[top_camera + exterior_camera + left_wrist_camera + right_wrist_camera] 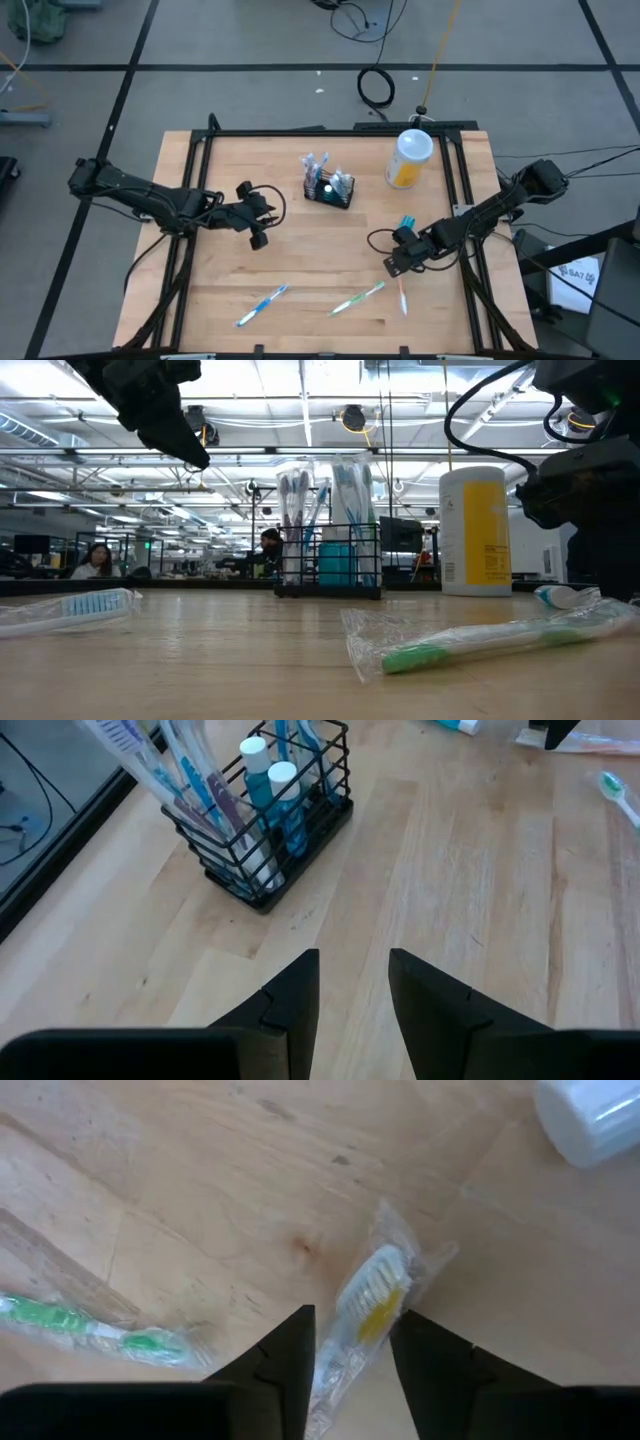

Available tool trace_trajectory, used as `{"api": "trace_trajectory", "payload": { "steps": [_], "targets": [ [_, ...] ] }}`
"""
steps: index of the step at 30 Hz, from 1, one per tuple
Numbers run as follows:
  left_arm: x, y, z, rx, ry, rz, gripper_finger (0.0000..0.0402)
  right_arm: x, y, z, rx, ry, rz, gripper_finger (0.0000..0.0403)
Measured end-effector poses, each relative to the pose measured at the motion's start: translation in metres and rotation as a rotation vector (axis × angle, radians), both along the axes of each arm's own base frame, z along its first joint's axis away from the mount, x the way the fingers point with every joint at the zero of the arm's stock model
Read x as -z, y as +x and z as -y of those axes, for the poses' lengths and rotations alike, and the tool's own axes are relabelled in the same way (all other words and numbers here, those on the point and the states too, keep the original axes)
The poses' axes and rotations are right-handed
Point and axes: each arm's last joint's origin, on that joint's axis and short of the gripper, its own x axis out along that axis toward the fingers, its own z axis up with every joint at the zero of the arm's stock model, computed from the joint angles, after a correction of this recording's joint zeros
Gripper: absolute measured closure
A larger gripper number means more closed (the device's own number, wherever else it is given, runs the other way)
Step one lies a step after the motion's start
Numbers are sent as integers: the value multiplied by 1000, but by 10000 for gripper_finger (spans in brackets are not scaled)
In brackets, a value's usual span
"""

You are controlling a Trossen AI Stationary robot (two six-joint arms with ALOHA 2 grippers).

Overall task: Pick & Place toothbrushing station
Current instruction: Put the orange toothbrush into the black wire organizer

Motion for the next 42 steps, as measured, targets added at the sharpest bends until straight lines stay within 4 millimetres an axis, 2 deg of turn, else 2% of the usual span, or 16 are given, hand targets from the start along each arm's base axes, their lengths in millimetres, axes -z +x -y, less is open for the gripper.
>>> {"api": "trace_trajectory", "payload": {
  "steps": [6, 10, 15, 21, 27, 30, 36, 42],
  "targets": [
    [1, -1, 2, 19, -61, -11, 272, -1, 1, 0, -2, -8, 20, 329],
    [3, -3, 8, 104, -137, -47, 272, -9, 5, -1, -56, -14, 128, 362],
    [3, -5, 19, 170, -175, -59, 272, -30, 19, -3, -121, -70, 410, 396],
    [3, -7, 28, 213, -174, -58, 272, -60, 35, -8, -225, -169, 770, 391],
    [2, -7, 29, 174, -122, -29, 272, -93, 50, 1, -299, -469, 1121, 401],
    [1, -6, 29, 162, -105, -10, 272, -107, 54, 11, -293, -670, 1216, 402],
    [-1, -5, 30, 180, -92, 12, 272, -126, 58, 36, -249, -1052, 1261, 402],
    [-1, -5, 30, 183, -89, 11, 272, -135, 60, 64, -155, -1226, 1224, 402]
  ]
}}
